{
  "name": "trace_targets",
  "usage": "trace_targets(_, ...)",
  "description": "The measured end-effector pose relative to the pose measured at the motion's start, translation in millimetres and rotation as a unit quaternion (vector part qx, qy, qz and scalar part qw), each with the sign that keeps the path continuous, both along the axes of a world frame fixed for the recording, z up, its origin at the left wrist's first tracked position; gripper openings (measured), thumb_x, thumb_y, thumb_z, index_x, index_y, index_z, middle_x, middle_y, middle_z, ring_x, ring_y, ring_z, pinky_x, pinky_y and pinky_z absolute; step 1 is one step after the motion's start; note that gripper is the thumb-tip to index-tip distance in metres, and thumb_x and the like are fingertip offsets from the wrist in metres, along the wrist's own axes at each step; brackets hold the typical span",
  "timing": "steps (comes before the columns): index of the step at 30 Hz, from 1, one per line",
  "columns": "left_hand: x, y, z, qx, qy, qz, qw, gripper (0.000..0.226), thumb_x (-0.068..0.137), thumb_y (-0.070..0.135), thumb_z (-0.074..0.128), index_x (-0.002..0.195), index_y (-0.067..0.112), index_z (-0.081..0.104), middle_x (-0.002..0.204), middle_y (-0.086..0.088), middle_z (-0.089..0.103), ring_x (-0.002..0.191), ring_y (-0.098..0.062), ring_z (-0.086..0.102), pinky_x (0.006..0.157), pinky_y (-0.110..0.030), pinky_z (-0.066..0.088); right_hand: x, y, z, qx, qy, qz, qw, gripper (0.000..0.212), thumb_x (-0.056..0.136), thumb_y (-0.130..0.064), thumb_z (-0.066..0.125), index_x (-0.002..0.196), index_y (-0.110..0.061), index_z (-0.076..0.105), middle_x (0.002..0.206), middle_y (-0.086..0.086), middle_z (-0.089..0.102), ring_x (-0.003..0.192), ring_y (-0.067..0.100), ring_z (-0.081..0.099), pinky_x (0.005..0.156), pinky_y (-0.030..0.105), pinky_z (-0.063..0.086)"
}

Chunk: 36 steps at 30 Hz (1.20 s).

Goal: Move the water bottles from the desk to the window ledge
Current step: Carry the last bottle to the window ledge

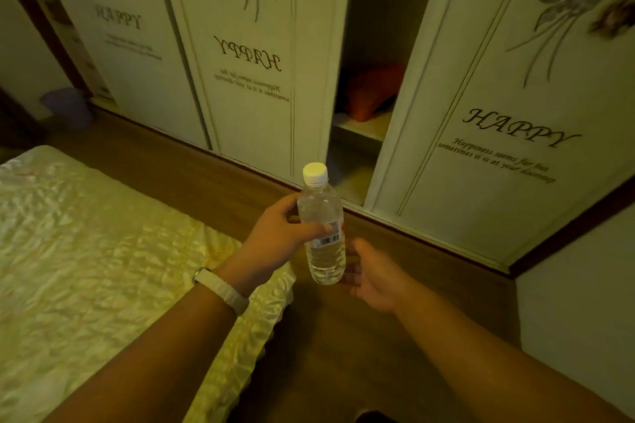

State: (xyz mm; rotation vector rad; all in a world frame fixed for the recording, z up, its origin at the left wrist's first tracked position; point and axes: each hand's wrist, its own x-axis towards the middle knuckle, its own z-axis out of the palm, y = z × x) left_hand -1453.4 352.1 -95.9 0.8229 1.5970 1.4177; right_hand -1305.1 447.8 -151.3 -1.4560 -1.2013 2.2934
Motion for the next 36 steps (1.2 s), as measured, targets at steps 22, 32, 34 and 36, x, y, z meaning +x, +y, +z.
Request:
trace_targets(22, -100, 351, -7, -0.039, -0.005, 0.089, 0.995, 0.052, 0.077, 0.014, 0.079, 0.124, 0.026, 0.060, 0.115, 0.006, 0.071, 0.108, -0.015, 0.067, 0.092, -0.040, 0.055, -123, 376, -7, -0.032, 0.006, 0.099, 0.995, 0.027, 0.100, -0.037, 0.045, 0.095, -0.021, 0.066, 0.094, 0.008, 0.068, 0.087, 0.025, 0.059, 0.079, 0.037, 0.045)
trace_targets(32, -188, 404, -17, -0.045, -0.015, 0.138, 0.989, 0.042, 0.080, 0.008, 0.076, 0.113, 0.030, 0.064, 0.108, 0.007, 0.073, 0.102, -0.013, 0.070, 0.081, -0.031, 0.055, -223, 437, -20, -0.050, 0.000, 0.138, 0.989, 0.023, 0.098, -0.033, 0.048, 0.091, -0.020, 0.065, 0.091, 0.009, 0.068, 0.087, 0.025, 0.061, 0.081, 0.038, 0.048)
trace_targets(34, -216, 412, -27, -0.049, -0.030, 0.143, 0.988, 0.041, 0.079, 0.009, 0.077, 0.114, 0.029, 0.064, 0.110, 0.005, 0.073, 0.104, -0.018, 0.069, 0.085, -0.036, 0.056, -251, 447, -26, -0.050, -0.010, 0.150, 0.987, 0.022, 0.098, -0.034, 0.049, 0.096, -0.020, 0.065, 0.098, 0.008, 0.070, 0.092, 0.026, 0.064, 0.083, 0.038, 0.050)
trace_targets(36, -246, 418, -35, -0.051, -0.032, 0.144, 0.988, 0.046, 0.074, 0.018, 0.081, 0.116, 0.027, 0.064, 0.113, 0.003, 0.072, 0.108, -0.021, 0.068, 0.092, -0.045, 0.054, -282, 457, -32, -0.048, -0.017, 0.160, 0.986, 0.023, 0.098, -0.037, 0.048, 0.100, -0.021, 0.065, 0.106, 0.008, 0.070, 0.101, 0.028, 0.065, 0.089, 0.040, 0.051)
